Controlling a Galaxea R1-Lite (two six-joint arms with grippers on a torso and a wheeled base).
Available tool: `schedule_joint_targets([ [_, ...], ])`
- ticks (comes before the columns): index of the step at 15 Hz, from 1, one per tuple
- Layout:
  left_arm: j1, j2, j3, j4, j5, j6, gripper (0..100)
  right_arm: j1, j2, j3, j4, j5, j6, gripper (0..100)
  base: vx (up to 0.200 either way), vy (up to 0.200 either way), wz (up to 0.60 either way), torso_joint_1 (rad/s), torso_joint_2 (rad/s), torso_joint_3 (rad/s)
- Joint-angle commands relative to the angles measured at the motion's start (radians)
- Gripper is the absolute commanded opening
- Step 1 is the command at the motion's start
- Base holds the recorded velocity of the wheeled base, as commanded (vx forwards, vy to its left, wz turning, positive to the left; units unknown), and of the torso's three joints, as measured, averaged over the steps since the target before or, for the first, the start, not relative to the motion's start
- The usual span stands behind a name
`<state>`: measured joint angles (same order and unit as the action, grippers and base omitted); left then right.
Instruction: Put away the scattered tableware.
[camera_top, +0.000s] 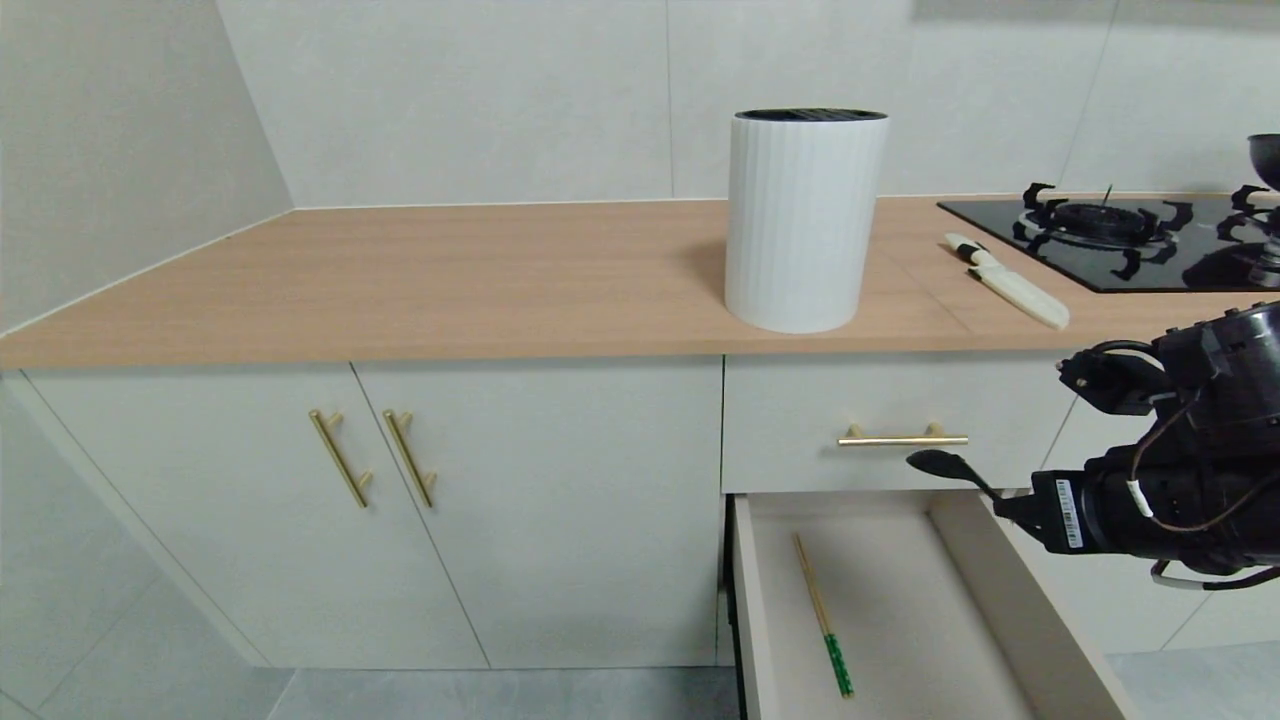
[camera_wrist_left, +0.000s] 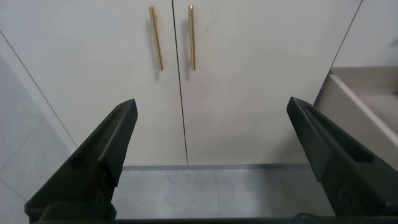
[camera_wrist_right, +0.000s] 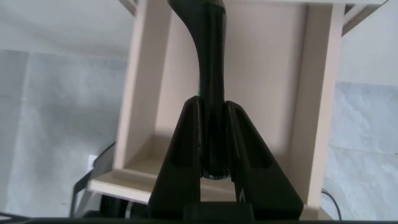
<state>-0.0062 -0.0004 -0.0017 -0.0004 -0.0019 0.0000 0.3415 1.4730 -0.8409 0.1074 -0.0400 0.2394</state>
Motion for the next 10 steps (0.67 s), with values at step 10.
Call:
schedule_joint_targets([
  [10, 0.0, 0.0, 0.0, 0.0, 0.0, 0.0, 100, -0.001, 0.017, 0.003, -0.008, 0.0, 0.0, 0, 0.0, 0.0, 0.0, -0.093, 0.33, 0.235],
])
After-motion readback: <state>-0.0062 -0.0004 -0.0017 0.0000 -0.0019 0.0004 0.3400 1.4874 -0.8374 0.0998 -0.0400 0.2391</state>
